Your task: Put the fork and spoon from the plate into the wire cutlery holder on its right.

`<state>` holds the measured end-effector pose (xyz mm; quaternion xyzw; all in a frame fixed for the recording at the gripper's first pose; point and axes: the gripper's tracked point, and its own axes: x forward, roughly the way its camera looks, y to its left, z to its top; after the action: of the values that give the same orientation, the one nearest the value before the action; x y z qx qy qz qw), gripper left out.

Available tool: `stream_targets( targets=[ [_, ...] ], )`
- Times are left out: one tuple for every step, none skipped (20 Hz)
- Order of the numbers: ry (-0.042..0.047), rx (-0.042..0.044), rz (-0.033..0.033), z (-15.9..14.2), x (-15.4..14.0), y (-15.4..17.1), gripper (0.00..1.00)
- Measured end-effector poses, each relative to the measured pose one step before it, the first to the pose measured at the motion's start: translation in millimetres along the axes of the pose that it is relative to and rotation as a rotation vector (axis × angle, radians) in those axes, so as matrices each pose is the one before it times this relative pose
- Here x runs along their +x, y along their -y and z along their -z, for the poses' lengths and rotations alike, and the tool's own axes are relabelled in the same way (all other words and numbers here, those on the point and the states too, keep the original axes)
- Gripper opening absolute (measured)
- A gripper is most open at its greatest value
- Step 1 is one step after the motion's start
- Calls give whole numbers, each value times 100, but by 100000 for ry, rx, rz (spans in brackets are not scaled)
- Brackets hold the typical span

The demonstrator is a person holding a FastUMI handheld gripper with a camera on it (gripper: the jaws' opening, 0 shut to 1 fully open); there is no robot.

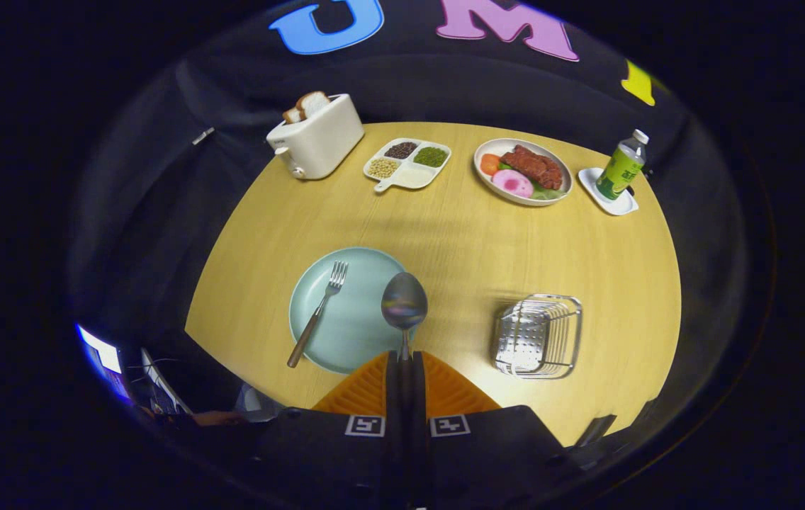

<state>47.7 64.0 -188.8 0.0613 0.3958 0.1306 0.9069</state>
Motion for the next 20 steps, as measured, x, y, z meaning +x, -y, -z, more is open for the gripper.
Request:
stream_targets(
  targets=[
    [-399, -599, 2837, -105, -1166, 2236, 8],
    [-822, -834, 3731, 189, -812, 2271, 8],
    [-1933, -491, 2812, 238, -536, 1958, 8],
    [-2435, -287, 1511, 385, -147, 1331, 8],
    [-3039, -423, 439, 482, 176, 970, 8],
    [-4504, -803, -207, 771, 477, 878, 8],
    [-3697, -829, 325, 542, 576, 652, 8],
    [-3947, -971, 1277, 491, 731, 744, 8],
    [-3022, -1160, 1358, 200, 811, 610, 8],
    [-3243, -1287, 584, 289, 802, 243, 8],
    [-2401, -1055, -156, 84, 764, -159, 8],
    [-2172, -665, -566, -91, 663, -176, 8],
    [-1575, -199, -348, -252, 625, -123, 8],
    [-1068, 315, 12, -356, 716, -133, 8],
    [-1050, 417, 40, -169, 625, -25, 8],
    [-784, 553, 497, -205, 426, 35, 8],
    [-593, 432, 767, -172, 477, 32, 9],
    [191, 197, 366, -102, 267, 20, 9],
    [178, 487, 85, -119, 234, 4, 11],
    [291, 866, -62, 23, -50, 22, 12]
  ],
)
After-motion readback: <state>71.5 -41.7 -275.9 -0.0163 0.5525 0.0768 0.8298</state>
